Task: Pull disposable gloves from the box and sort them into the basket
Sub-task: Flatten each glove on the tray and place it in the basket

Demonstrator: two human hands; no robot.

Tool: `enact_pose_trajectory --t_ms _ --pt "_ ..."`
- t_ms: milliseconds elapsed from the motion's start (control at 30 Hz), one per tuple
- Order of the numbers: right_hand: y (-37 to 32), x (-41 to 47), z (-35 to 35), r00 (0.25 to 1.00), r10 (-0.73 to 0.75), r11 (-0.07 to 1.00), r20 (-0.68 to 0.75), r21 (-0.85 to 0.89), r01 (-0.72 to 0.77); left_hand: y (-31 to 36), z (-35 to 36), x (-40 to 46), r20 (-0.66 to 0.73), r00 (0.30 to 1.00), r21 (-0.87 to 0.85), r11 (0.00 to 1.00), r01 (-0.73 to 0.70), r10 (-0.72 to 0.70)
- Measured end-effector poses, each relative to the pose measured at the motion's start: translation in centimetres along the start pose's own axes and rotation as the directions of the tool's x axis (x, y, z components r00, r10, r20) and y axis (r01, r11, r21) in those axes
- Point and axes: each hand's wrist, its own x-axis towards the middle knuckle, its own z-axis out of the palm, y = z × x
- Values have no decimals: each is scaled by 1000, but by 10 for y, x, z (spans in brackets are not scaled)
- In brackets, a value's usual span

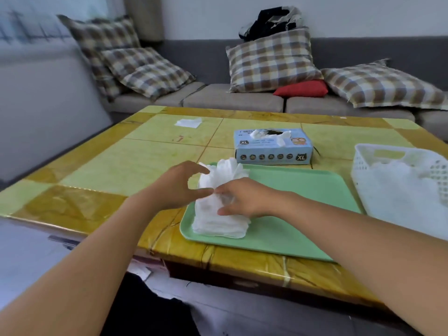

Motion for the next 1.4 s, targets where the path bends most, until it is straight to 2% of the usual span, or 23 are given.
enact_pose_trajectory --t_ms 100,133,167,267,300,433,500,567,633,800,900,1000,1033,1133,1167,1300,1400 --pt "3 -8 -5 986 -81 995 -146 37 87 -12 2 -16 303 953 50 998 -24 7" --pt "3 -14 -10 977 -100 991 -188 65 114 -13 4 -15 360 933 66 997 -39 13" --pt "3 -20 -13 979 -114 989 -168 75 128 -14 7 -12 387 922 76 996 -52 19" --pt "-1 -32 -11 988 -144 988 60 -40 147 -5 13 0 365 930 95 993 -68 28" --pt "2 -34 -6 988 -136 990 68 -39 139 -1 14 4 354 935 103 992 -75 34" --pt "17 -40 -6 999 -52 976 -15 209 54 15 14 11 358 933 60 997 -57 32" --pt "25 -41 -13 1000 -21 943 21 331 12 20 10 12 381 924 11 1000 -23 17" --pt "29 -39 -17 996 7 891 86 452 -45 19 8 12 394 919 40 998 -44 25" --pt "30 -35 -21 993 17 854 114 516 -73 12 9 12 390 921 80 995 -64 27" --pt "30 -34 -23 984 1 797 176 594 -107 -3 11 14 350 936 58 996 -63 38" --pt "32 -35 -20 976 -26 809 217 578 -107 -3 14 14 314 947 43 995 -87 69" --pt "32 -38 -18 966 -65 839 250 538 -83 1 11 13 360 927 33 991 -127 106" --pt "32 -39 -16 965 -63 839 255 538 -88 2 8 12 390 915 -7 994 -107 101" --pt "27 -40 -12 969 -63 863 239 500 -68 7 -1 11 426 904 -253 965 72 44" --pt "26 -41 -11 971 -84 898 225 440 -24 7 -1 10 409 911 -253 965 63 47" --pt "26 -41 -5 982 -122 955 145 286 77 0 12 5 398 916 60 995 -81 50" --pt "27 -41 -4 985 -150 967 89 221 128 -6 18 6 392 919 67 995 -77 44"
